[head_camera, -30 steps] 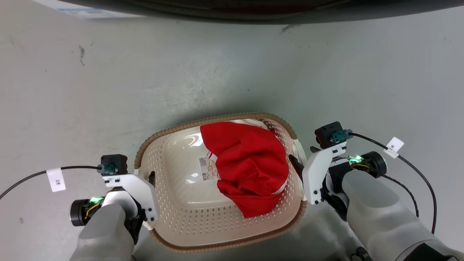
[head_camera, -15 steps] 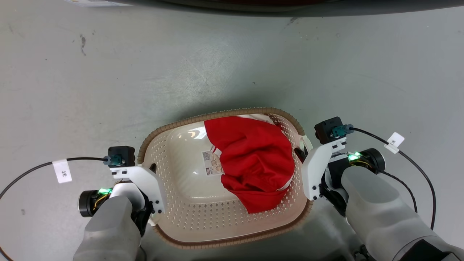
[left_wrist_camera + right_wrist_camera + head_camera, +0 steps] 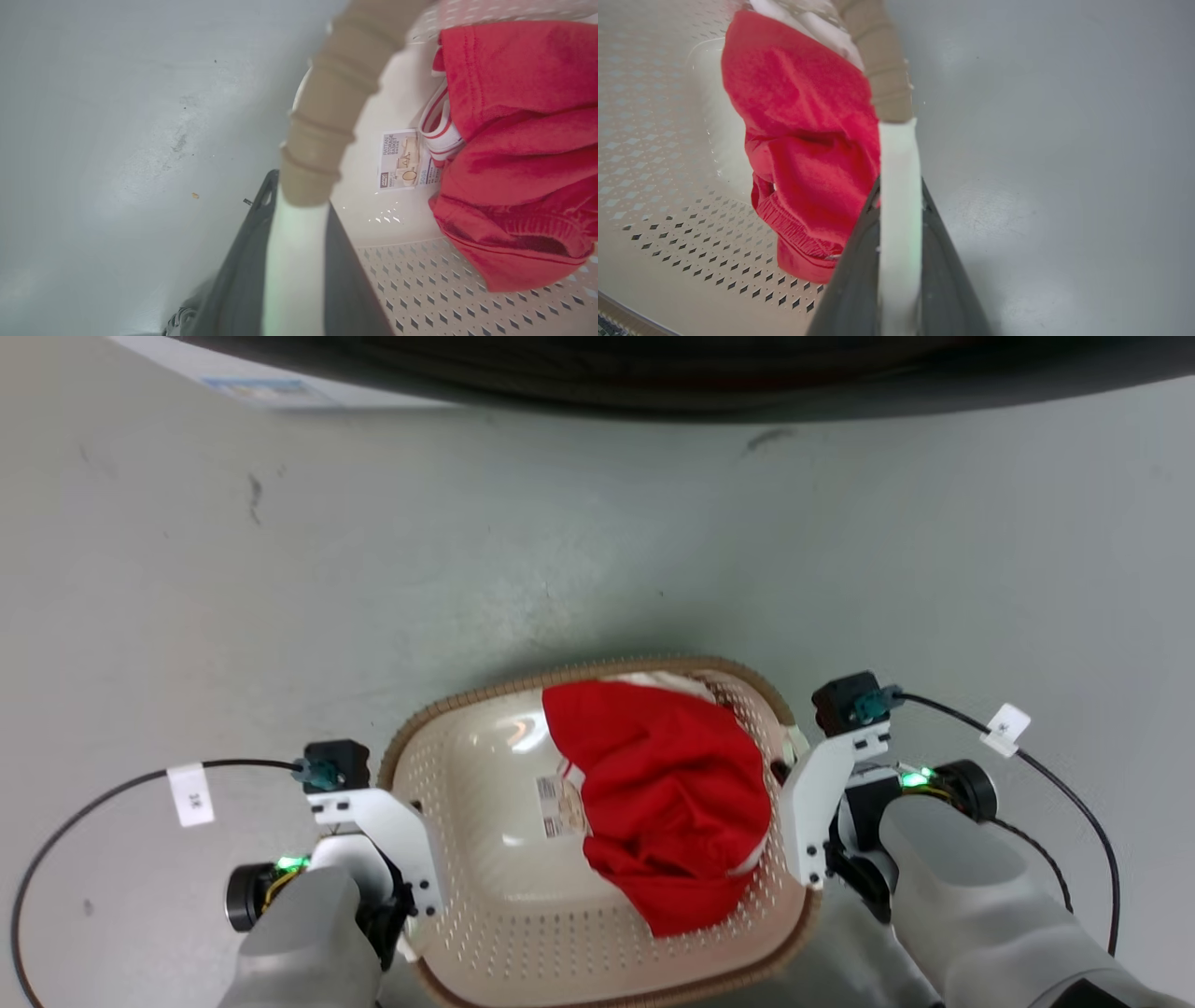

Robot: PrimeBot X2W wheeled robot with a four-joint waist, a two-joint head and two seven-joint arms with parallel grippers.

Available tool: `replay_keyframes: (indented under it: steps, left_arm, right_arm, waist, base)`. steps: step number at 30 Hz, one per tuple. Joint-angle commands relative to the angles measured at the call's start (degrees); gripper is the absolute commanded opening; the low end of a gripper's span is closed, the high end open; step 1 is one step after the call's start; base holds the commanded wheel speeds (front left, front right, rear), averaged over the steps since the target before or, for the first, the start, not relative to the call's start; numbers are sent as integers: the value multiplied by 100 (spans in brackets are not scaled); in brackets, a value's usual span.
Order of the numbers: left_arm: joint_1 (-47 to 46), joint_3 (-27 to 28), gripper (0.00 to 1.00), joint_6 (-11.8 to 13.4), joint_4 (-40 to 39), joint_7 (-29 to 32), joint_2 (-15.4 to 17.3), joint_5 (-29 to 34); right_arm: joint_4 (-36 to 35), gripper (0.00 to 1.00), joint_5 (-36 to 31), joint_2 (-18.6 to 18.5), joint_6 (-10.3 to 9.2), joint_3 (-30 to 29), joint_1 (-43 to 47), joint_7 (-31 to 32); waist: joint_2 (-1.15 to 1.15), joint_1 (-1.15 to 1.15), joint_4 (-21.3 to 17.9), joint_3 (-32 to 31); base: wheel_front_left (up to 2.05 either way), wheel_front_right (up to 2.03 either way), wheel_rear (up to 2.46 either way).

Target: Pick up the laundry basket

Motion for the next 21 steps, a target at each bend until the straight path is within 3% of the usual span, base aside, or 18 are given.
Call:
replay_keyframes:
  steps: [1, 15, 21]
  left_arm:
    - [90, -38, 0, -19, 3, 65, -31, -25]
    - [428, -217, 0, -50, -4, 951, -263, -345]
    - [512, -284, 0, -51, -16, 1464, -288, -493]
  right_arm:
    - [-21, 0, 20, -23, -2, 72, 95, 85]
    - [3, 0, 494, 23, 7, 326, 715, 860]
    - [-62, 0, 758, 31, 8, 416, 856, 1469]
  waist:
    - [0, 0, 47, -262]
    - [0, 0, 121, -1576]
    - [0, 0, 118, -2086]
  base:
    - [0, 0, 0]
    - [0, 0, 0]
    - [0, 0, 0]
